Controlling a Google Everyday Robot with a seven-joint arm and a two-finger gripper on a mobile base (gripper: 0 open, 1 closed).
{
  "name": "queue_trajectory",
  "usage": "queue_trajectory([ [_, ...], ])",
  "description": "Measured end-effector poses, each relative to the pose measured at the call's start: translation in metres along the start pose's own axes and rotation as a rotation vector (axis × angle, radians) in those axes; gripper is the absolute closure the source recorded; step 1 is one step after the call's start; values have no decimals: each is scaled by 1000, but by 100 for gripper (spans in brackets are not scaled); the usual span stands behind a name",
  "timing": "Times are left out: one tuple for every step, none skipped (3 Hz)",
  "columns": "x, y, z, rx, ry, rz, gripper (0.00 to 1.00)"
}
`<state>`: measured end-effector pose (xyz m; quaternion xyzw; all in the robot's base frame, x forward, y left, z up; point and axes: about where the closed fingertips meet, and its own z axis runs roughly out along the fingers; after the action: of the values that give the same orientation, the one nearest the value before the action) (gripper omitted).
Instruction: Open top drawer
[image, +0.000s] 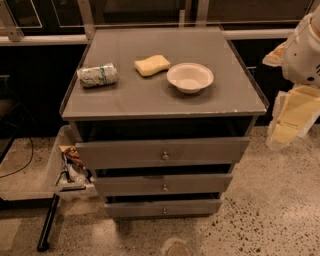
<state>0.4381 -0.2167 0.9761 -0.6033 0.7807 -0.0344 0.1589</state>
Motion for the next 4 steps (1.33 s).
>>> queue_trajectory([
  [-1, 1, 3, 8, -9, -4, 0],
  [-1, 9, 13, 28, -20, -39, 0],
  [10, 24, 52, 7, -17, -51, 0],
  [10, 24, 52, 7, -17, -51, 0],
])
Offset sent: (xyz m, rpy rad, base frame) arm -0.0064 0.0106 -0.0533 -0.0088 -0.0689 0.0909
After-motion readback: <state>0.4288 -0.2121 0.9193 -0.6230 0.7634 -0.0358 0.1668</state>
